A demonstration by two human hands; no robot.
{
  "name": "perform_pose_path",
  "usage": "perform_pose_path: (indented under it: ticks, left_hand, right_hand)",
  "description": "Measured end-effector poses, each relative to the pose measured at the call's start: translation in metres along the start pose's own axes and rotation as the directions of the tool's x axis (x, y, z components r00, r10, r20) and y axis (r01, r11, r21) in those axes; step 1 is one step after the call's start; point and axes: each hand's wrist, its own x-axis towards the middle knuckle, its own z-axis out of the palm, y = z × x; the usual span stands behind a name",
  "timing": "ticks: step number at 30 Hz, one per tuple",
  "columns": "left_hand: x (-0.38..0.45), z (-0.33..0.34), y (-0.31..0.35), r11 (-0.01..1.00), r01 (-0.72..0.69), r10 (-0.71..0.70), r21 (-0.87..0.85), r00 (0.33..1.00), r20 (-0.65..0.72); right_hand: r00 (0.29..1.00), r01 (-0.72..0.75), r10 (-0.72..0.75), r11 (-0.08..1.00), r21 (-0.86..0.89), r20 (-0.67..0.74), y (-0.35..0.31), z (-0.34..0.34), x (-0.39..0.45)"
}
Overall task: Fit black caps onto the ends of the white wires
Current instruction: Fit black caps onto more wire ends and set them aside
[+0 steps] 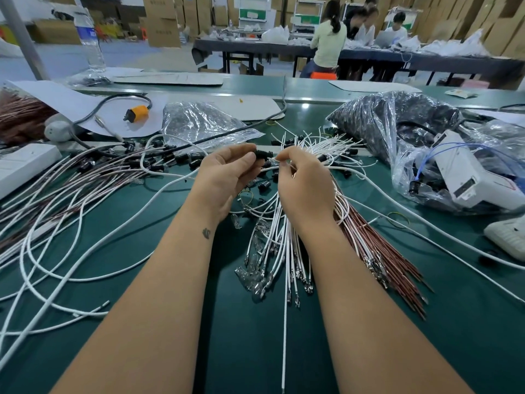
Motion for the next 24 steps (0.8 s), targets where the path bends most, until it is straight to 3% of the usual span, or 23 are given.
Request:
perform_pose_path:
  ticks: [11,24]
  left_hand:
    - [-0.0012,-0.0014,-0.0027,0.993,-0.005,0.001,0.118,0.999,0.039]
    - [-0.0054,-0.0016,-0.0009,0.992,-0.015,0.005,0.123,0.996,0.086]
  right_hand:
    - [0.996,0.058,-0.051,0.993,0.099,-0.07,0.0017,0.0011,0.0009]
    - [0.992,0.089,-0.1,0.986,0.142,0.073,-0.0042,0.0,-0.0026]
